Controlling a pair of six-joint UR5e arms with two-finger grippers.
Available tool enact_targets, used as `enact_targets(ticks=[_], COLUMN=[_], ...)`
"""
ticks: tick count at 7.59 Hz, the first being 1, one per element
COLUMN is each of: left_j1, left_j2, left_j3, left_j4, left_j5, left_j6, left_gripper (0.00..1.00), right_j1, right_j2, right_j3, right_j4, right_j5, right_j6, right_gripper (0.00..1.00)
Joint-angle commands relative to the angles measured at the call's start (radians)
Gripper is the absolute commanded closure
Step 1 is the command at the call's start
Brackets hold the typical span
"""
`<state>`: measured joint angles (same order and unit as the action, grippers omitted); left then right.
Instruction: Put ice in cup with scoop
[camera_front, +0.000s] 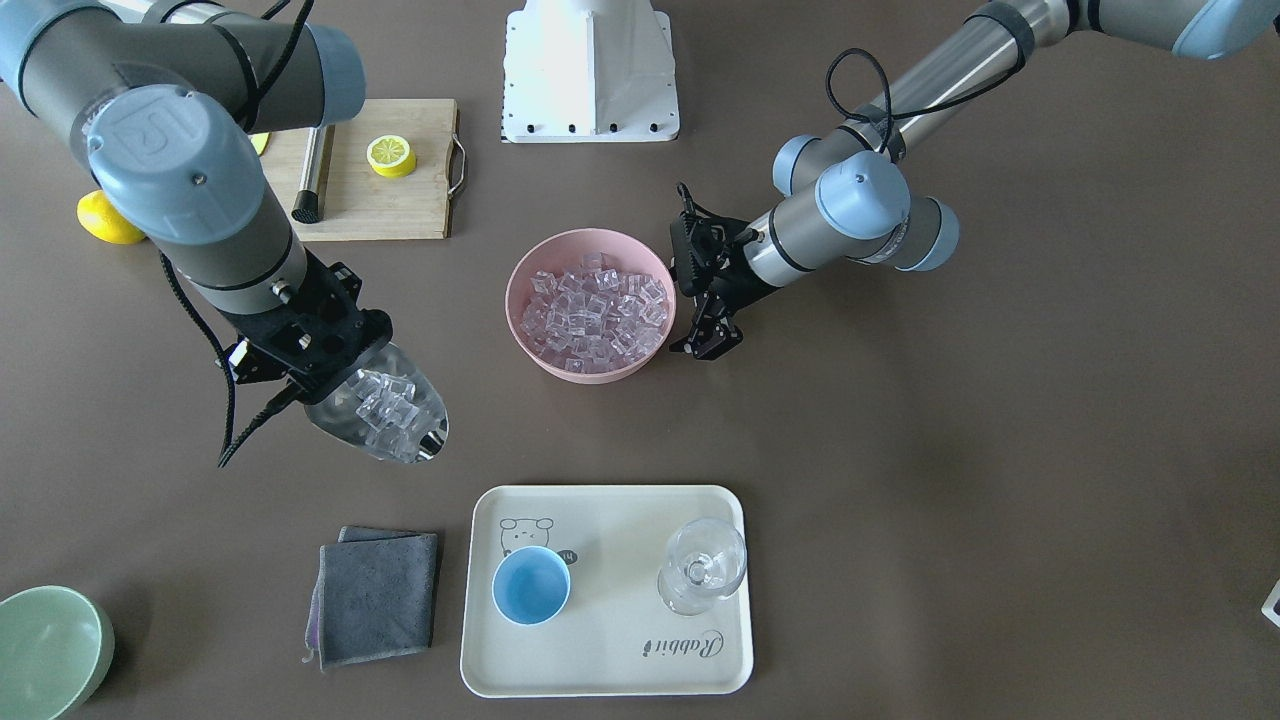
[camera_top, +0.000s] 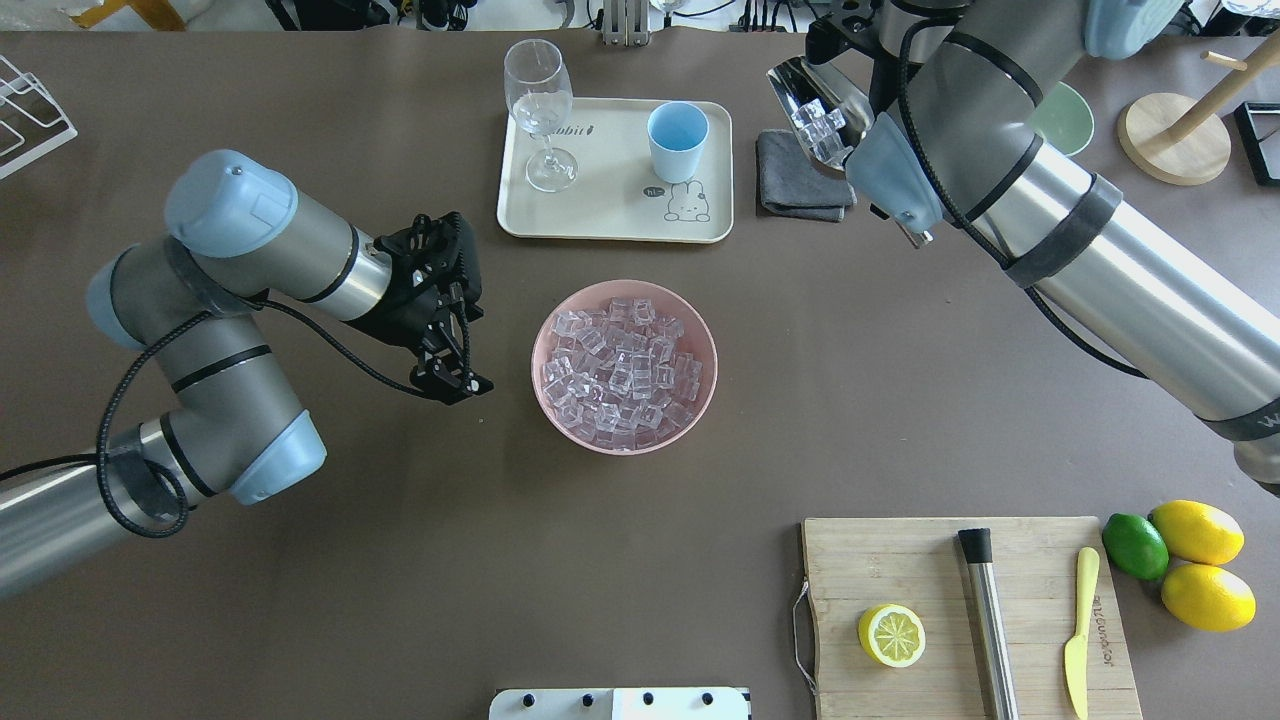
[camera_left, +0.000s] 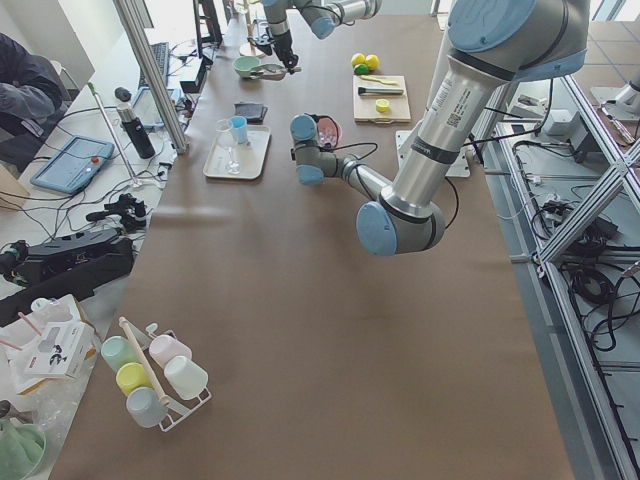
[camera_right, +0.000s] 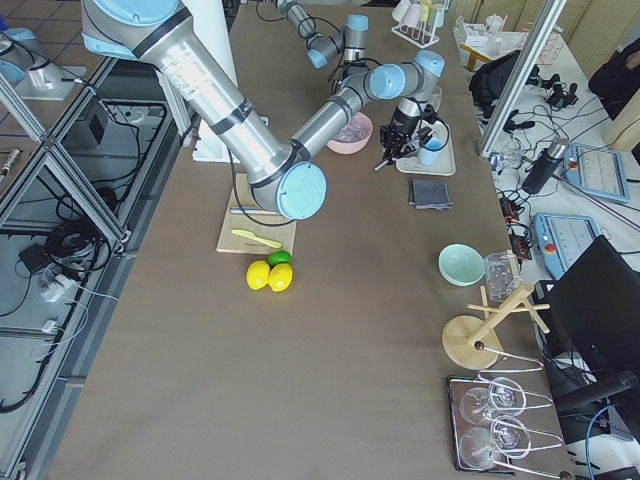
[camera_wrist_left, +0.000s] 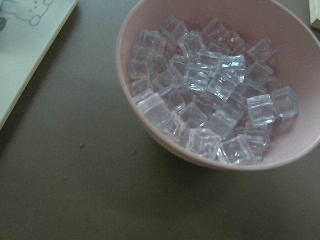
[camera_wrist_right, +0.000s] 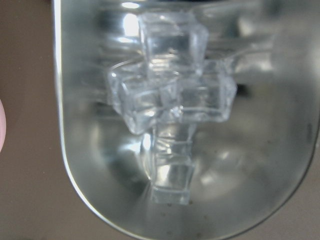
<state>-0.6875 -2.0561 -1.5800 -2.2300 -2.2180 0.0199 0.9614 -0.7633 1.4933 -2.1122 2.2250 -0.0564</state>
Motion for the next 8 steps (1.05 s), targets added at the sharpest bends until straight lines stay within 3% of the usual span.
enact_targets(ticks=[1,2,4,8], left_j1=[-0.142,-0.194,-0.295,-0.524], left_j2=[0.120,0.128,0.129,0.276], left_j3=[-0.202,-0.202,-0.192,-0.181], left_j4=[0.391,0.494,0.753,0.763], left_j5=[-0.002,-0.003,0.006,-0.054], left_j6=[0.003,0.005,-0.001,0.002], left_gripper=[0.02,0.02,0.02,0.02], right_j1=[0.013,0.013,0.013,0.010], right_j2=[0.141,0.209,0.339,0.487], right_j3=[-0.134,-0.189,-0.405,-0.683], right_j4=[-0.205,-0.276,-0.347,-0.333], right_j5=[0.045,0.044,0.013,-0.071], right_j6=[-0.003,-0.013,-0.127,-0.279], right_gripper=[1.00,1.00,1.00,1.00])
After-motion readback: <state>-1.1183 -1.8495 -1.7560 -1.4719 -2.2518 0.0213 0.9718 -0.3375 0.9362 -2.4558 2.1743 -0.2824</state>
